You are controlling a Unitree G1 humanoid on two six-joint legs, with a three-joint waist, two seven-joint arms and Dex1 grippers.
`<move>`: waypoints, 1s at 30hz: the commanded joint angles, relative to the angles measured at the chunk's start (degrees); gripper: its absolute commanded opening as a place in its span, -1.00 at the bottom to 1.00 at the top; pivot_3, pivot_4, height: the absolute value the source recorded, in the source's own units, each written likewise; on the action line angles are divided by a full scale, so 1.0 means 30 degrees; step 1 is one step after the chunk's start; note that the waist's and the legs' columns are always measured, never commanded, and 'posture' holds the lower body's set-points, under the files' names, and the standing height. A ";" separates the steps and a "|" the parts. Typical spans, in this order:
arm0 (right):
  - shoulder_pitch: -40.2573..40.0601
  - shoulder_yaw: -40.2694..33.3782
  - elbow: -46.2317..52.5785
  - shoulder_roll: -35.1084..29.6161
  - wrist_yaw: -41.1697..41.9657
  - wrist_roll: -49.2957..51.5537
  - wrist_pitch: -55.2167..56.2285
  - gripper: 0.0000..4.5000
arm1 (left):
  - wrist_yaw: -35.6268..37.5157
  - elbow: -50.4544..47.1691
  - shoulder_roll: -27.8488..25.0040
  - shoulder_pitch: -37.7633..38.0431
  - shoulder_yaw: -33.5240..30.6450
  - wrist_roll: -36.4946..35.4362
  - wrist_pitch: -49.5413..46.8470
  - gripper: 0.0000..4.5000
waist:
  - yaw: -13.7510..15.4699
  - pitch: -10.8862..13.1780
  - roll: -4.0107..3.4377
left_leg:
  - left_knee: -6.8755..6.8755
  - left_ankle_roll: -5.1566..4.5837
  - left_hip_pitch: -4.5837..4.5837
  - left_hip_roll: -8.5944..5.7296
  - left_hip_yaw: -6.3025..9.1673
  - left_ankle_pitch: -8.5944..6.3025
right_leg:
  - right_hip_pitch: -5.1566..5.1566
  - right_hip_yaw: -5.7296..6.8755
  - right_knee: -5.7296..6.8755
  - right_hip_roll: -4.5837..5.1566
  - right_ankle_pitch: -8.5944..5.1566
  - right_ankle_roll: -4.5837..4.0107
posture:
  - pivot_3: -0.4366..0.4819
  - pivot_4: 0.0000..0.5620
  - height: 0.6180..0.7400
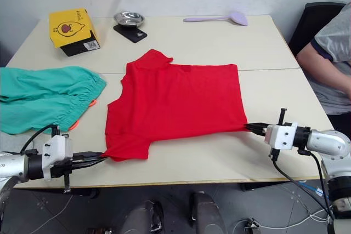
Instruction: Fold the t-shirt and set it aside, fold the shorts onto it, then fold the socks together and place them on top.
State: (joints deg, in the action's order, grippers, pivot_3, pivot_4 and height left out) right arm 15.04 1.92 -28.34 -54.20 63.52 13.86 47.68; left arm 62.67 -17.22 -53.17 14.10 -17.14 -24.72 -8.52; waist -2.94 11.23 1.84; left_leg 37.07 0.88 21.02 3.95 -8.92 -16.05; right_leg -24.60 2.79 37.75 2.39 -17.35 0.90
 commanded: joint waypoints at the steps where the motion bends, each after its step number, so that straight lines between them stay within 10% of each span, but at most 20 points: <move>1: -0.1746 -0.0672 0.2329 -0.0924 0.1370 0.1775 -0.1330 -0.97 | 0.0655 -0.0841 -0.0608 0.0436 -0.0559 -0.0602 -0.1017 -1.00 | 0.0006 0.0000 0.0001 | -0.0002 0.0008 -0.0001 0.0002 0.0016 -0.0007 | 0.0008 0.0008 0.0001 -0.0004 -0.0022 0.0001 | -0.05 -0.47 1.00; 14: -0.5906 -0.2098 0.5785 -0.1592 0.2400 0.2991 -0.5904 -0.97 | 0.1819 -0.1708 -0.1652 0.0005 -0.1500 -0.3376 -0.5937 -1.00 | 0.0014 -0.0003 0.0006 | 0.0009 -0.0077 0.0002 -0.0005 0.0066 -0.0071 | 0.0021 0.0039 -0.0003 -0.0006 -0.0049 -0.0005 | -0.05 -0.47 1.00; 30: -0.2070 -0.2283 0.6535 -0.0706 0.1746 0.3982 -1.7591 -0.97 | -0.1332 0.3520 -0.0557 -0.7271 0.0261 -0.4161 -1.1051 -1.00 | 0.0124 -0.0004 0.0005 | 0.0007 -0.0068 0.0020 -0.0010 0.0098 -0.0070 | 0.0016 0.0057 0.0008 -0.0002 -0.0048 -0.0005 | -0.05 -0.47 1.00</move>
State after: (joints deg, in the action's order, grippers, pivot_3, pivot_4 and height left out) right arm 8.01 -4.38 -9.34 -56.79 69.26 25.22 -2.81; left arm 59.35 -7.09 -54.99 -6.43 -16.22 -37.11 -41.24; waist -2.57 11.21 1.86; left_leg 37.09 0.69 21.09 3.92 -8.63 -16.25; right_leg -24.56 2.96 37.77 2.39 -17.49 0.89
